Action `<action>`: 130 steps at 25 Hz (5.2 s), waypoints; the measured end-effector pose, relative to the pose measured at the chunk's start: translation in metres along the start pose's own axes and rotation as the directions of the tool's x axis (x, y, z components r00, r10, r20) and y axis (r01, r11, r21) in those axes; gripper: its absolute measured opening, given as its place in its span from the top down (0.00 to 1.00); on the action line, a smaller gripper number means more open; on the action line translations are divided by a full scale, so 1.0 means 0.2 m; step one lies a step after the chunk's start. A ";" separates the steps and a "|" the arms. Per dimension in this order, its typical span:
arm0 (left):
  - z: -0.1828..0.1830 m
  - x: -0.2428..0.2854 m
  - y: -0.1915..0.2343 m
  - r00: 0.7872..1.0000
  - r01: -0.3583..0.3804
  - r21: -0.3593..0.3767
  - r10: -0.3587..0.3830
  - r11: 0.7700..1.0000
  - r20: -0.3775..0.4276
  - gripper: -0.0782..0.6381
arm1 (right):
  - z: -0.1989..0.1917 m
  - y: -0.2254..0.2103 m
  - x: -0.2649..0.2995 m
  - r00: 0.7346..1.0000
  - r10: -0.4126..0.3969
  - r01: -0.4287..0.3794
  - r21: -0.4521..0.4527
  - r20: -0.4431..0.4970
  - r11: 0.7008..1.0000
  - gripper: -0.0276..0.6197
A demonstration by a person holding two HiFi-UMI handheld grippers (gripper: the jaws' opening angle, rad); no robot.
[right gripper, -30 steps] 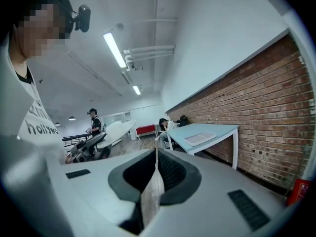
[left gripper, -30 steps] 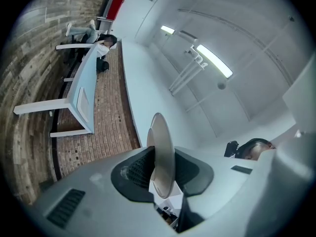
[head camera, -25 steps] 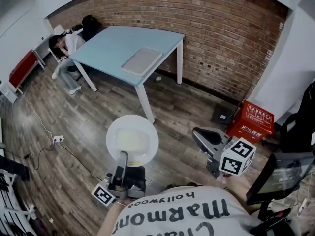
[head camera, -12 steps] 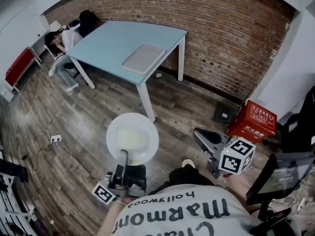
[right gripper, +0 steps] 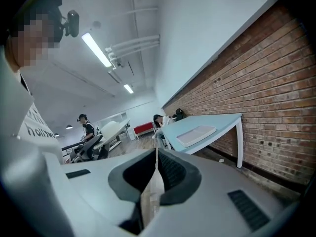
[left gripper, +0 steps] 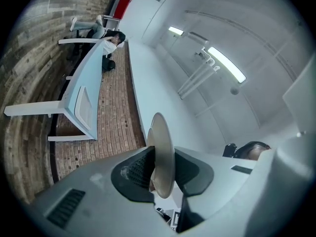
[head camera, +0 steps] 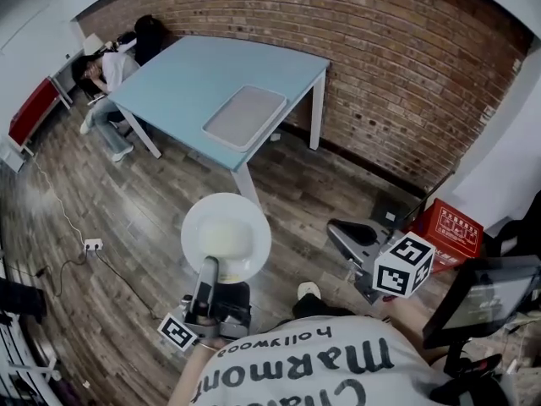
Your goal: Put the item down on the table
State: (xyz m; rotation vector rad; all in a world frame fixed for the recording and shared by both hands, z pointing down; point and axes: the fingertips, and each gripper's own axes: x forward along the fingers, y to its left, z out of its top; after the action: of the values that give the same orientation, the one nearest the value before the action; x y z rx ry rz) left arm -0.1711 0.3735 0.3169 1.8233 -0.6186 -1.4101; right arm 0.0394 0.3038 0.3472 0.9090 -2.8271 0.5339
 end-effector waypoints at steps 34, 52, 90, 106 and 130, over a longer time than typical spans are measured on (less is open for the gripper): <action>0.49 1.01 1.03 0.993 -0.097 0.006 0.097 0.995 0.072 0.78 | 0.32 -1.25 0.66 0.996 -0.054 0.063 0.135 -0.070 0.989 0.93; 0.85 1.60 1.46 0.994 -0.097 -0.048 0.094 0.994 -0.053 0.78 | 0.64 -1.57 1.26 0.992 -0.107 0.116 0.138 -0.069 0.984 0.93; 0.76 1.96 1.86 0.972 -0.230 0.007 0.229 0.973 0.060 0.78 | 0.88 -2.24 1.76 0.979 0.112 -0.087 0.152 -0.168 0.985 0.93; 0.70 2.02 2.02 0.953 -0.272 -0.014 0.271 0.962 0.137 0.78 | 0.89 -2.33 1.90 0.938 0.242 -0.222 0.107 -0.247 0.969 0.93; 0.66 2.04 2.50 0.847 -0.481 -0.054 0.480 0.875 0.227 0.78 | 0.90 -2.60 1.91 0.933 0.238 -0.217 0.108 -0.268 0.970 0.93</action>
State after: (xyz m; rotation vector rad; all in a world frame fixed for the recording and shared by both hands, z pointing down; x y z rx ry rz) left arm -0.1524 -0.2720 0.4493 1.3741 -1.1159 -1.2757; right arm 0.0318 -0.3614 0.4168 0.4700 -2.6784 0.7399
